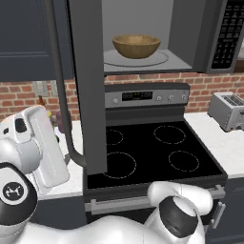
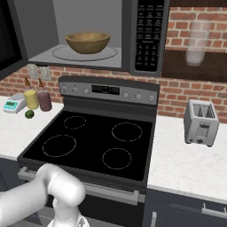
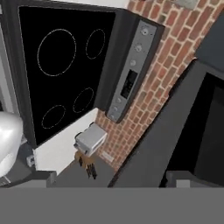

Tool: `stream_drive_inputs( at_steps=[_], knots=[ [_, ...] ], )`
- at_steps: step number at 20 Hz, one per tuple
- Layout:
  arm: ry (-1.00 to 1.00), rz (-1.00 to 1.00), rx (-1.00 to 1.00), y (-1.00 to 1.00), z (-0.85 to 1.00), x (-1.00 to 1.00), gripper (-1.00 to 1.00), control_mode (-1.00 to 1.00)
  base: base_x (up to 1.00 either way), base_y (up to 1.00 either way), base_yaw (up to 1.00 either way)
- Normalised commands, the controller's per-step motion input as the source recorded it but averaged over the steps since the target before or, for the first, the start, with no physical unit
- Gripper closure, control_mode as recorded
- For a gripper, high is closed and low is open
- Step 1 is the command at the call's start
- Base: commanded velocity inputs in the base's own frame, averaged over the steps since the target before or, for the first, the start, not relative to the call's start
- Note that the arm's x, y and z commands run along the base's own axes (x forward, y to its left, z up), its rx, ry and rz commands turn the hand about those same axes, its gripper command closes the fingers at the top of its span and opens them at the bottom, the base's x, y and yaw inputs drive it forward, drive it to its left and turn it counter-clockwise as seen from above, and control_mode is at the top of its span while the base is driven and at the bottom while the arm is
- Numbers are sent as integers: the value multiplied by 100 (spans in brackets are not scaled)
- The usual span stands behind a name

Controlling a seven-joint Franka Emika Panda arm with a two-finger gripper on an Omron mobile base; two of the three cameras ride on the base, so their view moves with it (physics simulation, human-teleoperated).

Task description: Pick the lemon wedge from the sink and place it in the bowl. Then pick the bowl and place it in the microwave. Then close the microwave door and press the start button.

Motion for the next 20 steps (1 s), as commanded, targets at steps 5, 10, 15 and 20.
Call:
stream_drive_inputs(
  at_steps=[5,10,15,20],
  knots=[
    [-7,-4,2,-90,68,26,-100,-100,0,0,0],
    [-3,1,3,-100,46,19,-100,-100,0,0,0],
    [0,9,0,-100,4,6,-100,-100,0,0,0],
    [0,12,0,-100,0,49,-100,-100,0,0,0]
  ],
)
